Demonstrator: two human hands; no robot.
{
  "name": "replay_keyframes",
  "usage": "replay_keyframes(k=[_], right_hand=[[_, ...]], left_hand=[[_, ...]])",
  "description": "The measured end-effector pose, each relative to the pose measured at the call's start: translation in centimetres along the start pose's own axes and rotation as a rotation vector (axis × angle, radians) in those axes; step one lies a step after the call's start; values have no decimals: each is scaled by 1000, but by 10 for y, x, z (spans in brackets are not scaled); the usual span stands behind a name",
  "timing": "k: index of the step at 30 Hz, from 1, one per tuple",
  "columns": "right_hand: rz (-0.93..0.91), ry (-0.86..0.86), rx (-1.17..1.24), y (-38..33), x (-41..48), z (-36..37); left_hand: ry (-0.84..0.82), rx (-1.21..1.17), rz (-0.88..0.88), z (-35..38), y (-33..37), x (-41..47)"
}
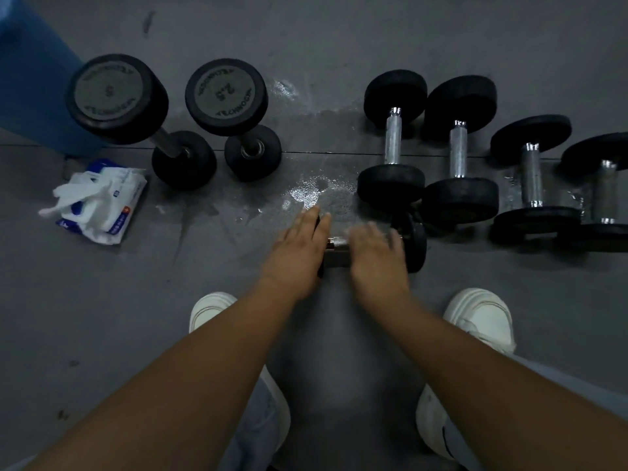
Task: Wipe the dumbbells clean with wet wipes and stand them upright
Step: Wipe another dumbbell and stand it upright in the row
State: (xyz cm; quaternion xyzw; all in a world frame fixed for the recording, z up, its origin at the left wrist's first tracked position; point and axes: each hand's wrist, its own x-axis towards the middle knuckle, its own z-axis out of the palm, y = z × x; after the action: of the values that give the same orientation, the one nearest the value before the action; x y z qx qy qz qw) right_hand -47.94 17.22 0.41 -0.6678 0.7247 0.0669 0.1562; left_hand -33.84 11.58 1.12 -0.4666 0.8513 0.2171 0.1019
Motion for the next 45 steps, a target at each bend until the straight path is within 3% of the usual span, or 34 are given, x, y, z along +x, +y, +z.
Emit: replay_keyframes(k=[2, 5, 8, 11, 15, 17, 20, 24, 28, 32, 35, 39, 42, 45], right_hand=[[93, 10, 2, -2, 0, -1], [-91, -7, -34, -5, 1, 3], [21, 54, 7, 12, 8, -3], [-144, -66, -50, 19, 12, -1], [-53, -245, -44, 30, 36, -17], [-91, -255, -94, 29, 38, -19], [-155, -164, -125, 36, 37, -22], [-46, -51, -25, 35, 21, -7], [-270, 102, 81, 17, 1, -1], [58, 131, 80, 6, 0, -6], [-91, 4, 15, -8, -10, 8], [84, 36, 1, 16, -7, 3], [-105, -20, 9, 13, -7, 4], [-8, -42, 58, 28, 6, -3]], left_hand=[[-5, -1, -2, -1, 0, 1], [4, -9, 2, -1, 0, 0], [-11, 2, -2, 0, 1, -1], [-7, -1, 41, -12, -3, 3], [-118, -59, 47, -25, -14, 8], [-189, -65, 14, -23, -18, 7], [-136, -19, 33, -20, -16, 5], [15, 36, 31, -14, -3, 2], [26, -12, 4, -4, 3, -4], [9, -66, -31, -6, 3, -2], [7, -59, -35, -6, 5, -3], [7, -49, -32, -3, 5, -4], [-10, -75, -6, -3, 2, -3], [-17, -90, 21, -9, -1, 0]])
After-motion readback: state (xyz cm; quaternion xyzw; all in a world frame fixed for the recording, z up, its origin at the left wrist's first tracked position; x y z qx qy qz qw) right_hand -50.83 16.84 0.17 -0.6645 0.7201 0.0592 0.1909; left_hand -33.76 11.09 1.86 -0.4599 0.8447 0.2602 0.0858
